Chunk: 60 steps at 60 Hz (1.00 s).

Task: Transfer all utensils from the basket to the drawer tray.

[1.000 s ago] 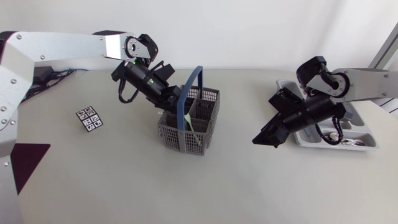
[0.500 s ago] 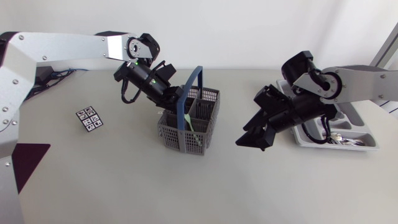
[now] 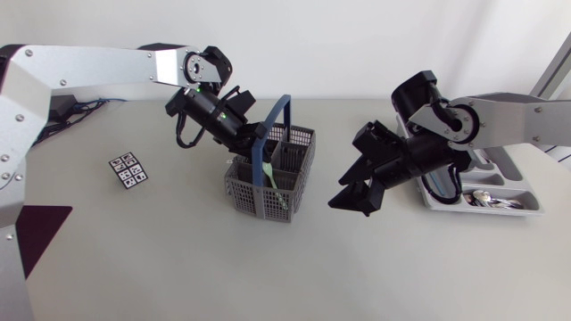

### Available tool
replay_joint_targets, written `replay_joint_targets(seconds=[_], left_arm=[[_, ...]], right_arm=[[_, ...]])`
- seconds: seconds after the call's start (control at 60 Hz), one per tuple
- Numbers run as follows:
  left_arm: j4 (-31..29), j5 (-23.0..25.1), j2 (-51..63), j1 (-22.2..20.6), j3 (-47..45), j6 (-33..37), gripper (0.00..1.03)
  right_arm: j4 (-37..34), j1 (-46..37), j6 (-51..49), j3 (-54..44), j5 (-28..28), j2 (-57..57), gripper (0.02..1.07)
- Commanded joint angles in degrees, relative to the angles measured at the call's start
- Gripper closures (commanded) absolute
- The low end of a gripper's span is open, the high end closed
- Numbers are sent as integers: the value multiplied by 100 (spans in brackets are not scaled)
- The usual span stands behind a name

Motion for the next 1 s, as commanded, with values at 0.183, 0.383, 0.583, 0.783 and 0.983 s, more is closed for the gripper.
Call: replay_joint_targets(seconds=[0.183, 0.383, 0.583, 0.783, 0.983], left_arm=[[-154, -22, -369, 164, -375, 31, 100], [-154, 523, -395, 560, -533, 137, 100], [-163, 1455, -307, 1070, -753, 260, 100], [-541, 2668, -176, 1465, -806, 681, 100], [-1306, 2861, -237, 1852, -516, 1156, 100]], right_arm=[[-5, 67, 63, -65, 97, 61, 17], [-22, 199, 160, -38, 220, 35, 17], [-57, 295, 239, 6, 308, 26, 17], [-66, 550, 388, 59, 518, 35, 17], [-92, 673, 450, 129, 624, 79, 17]])
